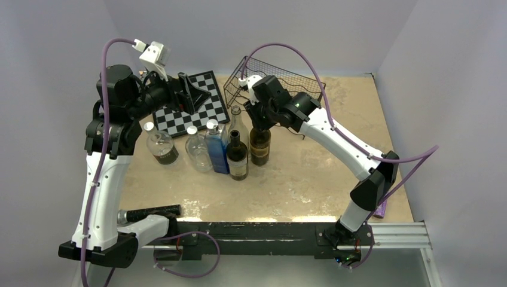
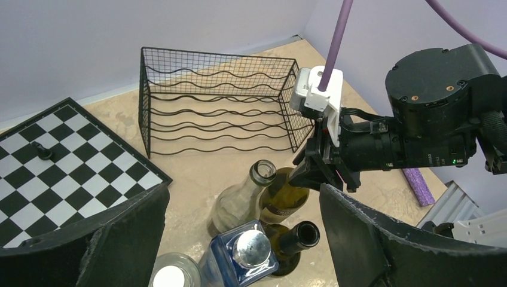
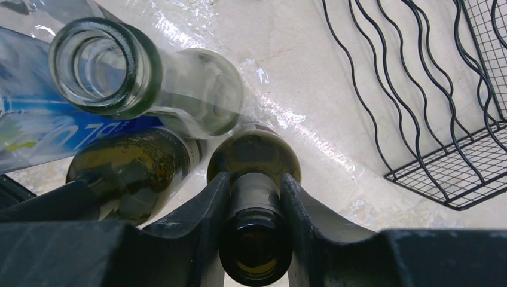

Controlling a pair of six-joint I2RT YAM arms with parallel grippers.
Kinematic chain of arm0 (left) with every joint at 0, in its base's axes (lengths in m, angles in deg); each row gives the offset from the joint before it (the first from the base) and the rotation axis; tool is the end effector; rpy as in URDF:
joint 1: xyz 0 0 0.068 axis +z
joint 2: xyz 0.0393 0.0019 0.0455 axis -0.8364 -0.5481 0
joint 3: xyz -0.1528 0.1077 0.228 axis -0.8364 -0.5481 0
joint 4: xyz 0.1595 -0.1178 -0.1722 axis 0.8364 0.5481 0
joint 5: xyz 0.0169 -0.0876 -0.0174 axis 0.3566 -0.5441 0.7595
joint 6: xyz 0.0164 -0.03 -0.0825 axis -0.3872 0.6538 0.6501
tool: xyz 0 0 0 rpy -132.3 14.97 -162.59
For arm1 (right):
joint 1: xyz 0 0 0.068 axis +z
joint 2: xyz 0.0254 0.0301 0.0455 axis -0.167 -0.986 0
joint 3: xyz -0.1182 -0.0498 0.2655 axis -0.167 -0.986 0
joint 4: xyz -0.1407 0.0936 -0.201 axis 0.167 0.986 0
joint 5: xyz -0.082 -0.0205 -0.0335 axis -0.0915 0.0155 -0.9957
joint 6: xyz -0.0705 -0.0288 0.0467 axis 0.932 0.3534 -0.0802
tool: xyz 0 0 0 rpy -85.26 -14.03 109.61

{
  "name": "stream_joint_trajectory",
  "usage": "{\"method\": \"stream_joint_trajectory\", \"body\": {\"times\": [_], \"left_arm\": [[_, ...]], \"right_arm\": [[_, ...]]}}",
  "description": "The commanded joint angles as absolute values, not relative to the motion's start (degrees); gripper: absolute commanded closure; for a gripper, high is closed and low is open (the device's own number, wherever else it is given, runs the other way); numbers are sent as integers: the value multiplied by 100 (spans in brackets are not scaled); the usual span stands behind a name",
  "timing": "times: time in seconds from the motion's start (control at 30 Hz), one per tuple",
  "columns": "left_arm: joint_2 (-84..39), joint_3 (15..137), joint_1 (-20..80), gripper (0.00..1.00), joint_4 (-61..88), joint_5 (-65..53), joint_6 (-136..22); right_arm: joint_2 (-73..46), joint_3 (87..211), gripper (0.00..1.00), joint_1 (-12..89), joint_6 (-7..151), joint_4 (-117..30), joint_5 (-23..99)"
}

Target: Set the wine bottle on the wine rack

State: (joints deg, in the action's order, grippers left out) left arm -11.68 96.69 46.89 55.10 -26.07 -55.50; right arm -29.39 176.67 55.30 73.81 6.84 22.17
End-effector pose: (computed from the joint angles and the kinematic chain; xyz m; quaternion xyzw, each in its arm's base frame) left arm 0.2156 -0.0754 0.5155 0.1346 0.7507 -0.3053 0.5702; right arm 0.2895 0.2804 0.3758 -0.2964 0.8727 0.1042 0.3739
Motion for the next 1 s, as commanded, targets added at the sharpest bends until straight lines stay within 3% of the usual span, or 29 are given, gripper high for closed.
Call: {"method": "stream_joint_trajectory", "body": {"times": [0.0,0.2,0.4,0.67,0.97], "left_arm": [[-1084,9616,4701,1,5449,-2932,-5500],[-1257,9703,4608,1,5248,-3753,-5278],[-1499,9889,3687,1,4924,-3873,-5447],[-1658,9380,2930,1,3444,-5159,-5243],[-2378,8846,1805,1,2000,-5469,-4906]], "right_arm": [[-2740,17793,100,5539,7206,728,1887],[-2261,18195,100,5536,7194,1136,1658],[-1831,18841,100,5448,7070,1944,1856],[-783,18846,100,4990,6717,2588,2589],[-347,19649,100,4608,6386,3813,3387]]}}
